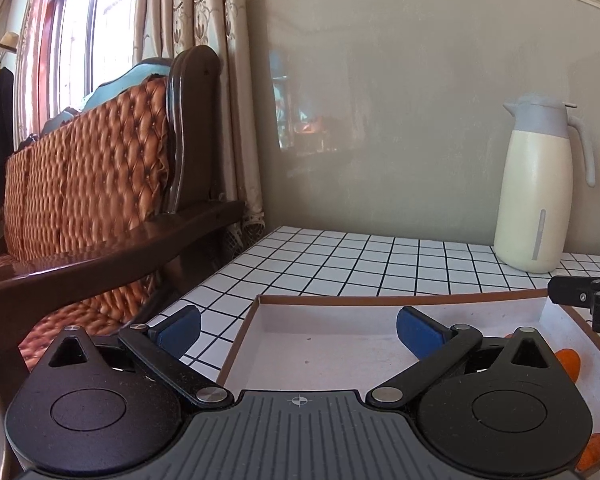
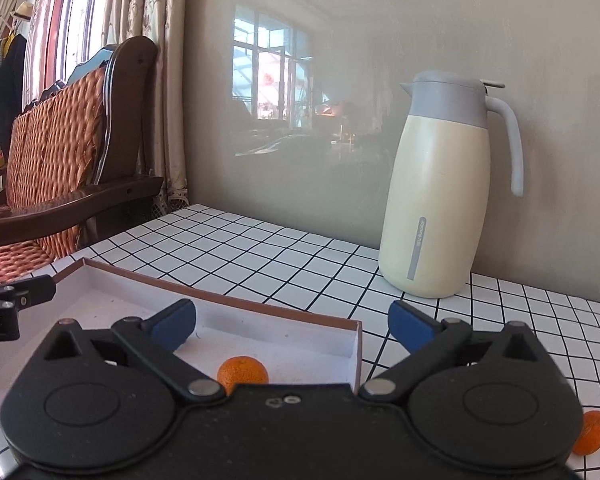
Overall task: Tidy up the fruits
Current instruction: 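Open both tools to drop the fruits into the tray, then move both open tools back toward the remaining fruits on the table, then grasp an orange with the left tool while the right tool grasps the dark mangosteen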
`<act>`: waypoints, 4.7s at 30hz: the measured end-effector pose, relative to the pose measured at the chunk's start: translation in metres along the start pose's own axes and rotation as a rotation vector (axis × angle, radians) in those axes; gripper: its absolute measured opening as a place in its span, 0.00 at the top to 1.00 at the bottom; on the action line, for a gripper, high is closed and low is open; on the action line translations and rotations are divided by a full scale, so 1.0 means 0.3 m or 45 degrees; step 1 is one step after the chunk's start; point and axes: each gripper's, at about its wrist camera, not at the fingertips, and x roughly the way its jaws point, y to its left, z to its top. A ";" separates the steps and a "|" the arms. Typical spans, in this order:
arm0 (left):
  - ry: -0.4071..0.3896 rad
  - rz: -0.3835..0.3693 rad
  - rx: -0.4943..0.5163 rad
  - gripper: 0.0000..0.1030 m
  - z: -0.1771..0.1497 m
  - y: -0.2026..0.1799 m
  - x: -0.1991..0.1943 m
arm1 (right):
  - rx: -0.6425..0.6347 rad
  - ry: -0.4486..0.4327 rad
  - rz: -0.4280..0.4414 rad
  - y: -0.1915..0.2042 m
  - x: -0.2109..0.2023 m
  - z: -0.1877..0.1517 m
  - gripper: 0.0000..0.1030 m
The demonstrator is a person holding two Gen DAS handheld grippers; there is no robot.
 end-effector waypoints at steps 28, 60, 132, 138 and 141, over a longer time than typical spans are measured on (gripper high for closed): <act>-0.110 -0.032 -0.010 0.00 -0.055 -0.127 -0.305 | -0.058 -0.019 -0.096 -0.031 -0.316 -0.080 0.06; -0.130 -0.244 0.033 0.00 -0.152 -0.298 -0.552 | -0.017 -0.010 -0.243 -0.214 -0.586 -0.208 0.11; 0.150 -0.469 0.210 0.29 -0.206 -1.017 -0.254 | 0.229 0.132 -0.410 -0.765 -0.406 -0.379 0.46; 0.190 -0.485 0.231 0.37 -0.200 -1.035 -0.224 | 0.241 0.160 -0.415 -0.786 -0.346 -0.370 0.50; 0.237 -0.494 0.215 0.51 -0.198 -1.037 -0.197 | 0.243 0.182 -0.420 -0.788 -0.322 -0.369 0.52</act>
